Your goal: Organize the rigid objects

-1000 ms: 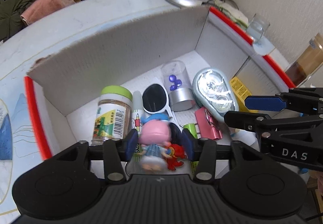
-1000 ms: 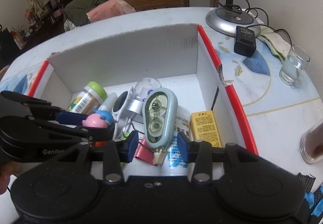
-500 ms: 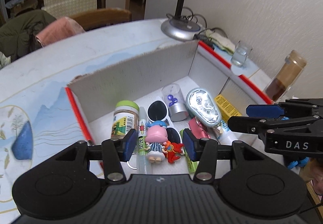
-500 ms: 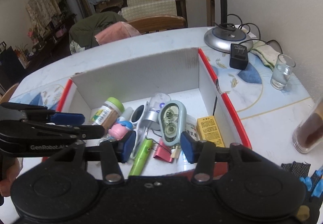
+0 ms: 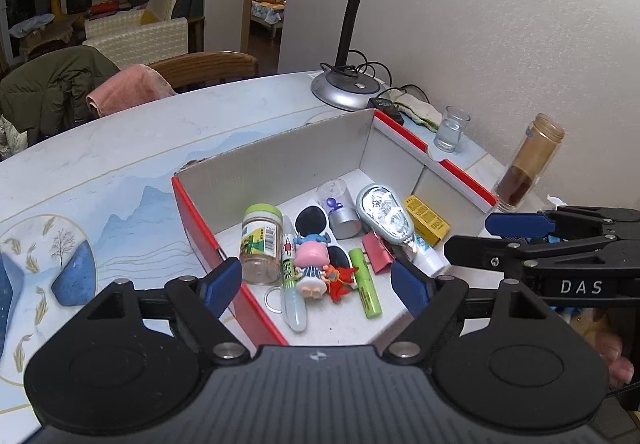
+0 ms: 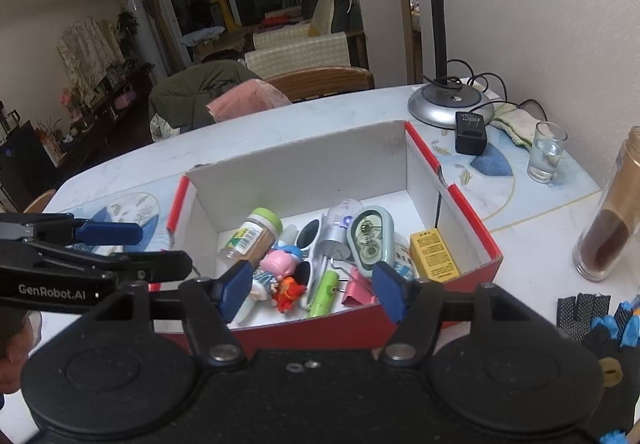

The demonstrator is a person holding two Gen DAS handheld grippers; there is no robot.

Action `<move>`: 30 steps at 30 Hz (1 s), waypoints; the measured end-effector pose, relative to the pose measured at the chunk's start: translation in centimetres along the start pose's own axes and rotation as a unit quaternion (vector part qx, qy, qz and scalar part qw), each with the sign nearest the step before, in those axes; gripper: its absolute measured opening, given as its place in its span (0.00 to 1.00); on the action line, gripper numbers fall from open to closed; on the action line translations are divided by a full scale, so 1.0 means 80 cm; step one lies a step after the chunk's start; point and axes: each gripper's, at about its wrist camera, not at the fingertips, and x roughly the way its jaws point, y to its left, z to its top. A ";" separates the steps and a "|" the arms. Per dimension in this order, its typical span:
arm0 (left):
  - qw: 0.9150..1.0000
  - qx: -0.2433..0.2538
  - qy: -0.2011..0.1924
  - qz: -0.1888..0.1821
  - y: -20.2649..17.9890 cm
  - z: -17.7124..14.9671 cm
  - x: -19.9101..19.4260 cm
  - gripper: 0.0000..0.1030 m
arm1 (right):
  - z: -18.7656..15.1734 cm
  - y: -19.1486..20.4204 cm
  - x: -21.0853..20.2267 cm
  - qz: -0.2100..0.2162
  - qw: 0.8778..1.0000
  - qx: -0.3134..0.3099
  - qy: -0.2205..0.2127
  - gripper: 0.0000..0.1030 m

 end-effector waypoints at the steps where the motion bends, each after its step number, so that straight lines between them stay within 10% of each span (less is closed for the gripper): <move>1: 1.000 0.002 -0.003 -0.001 0.000 -0.002 -0.004 0.79 | -0.001 0.003 -0.003 -0.002 1.000 0.000 -0.003 0.65; 30: 0.997 0.028 -0.076 -0.020 0.009 -0.042 -0.084 1.00 | -0.040 0.059 -0.087 -0.030 0.995 -0.009 -0.092 1.00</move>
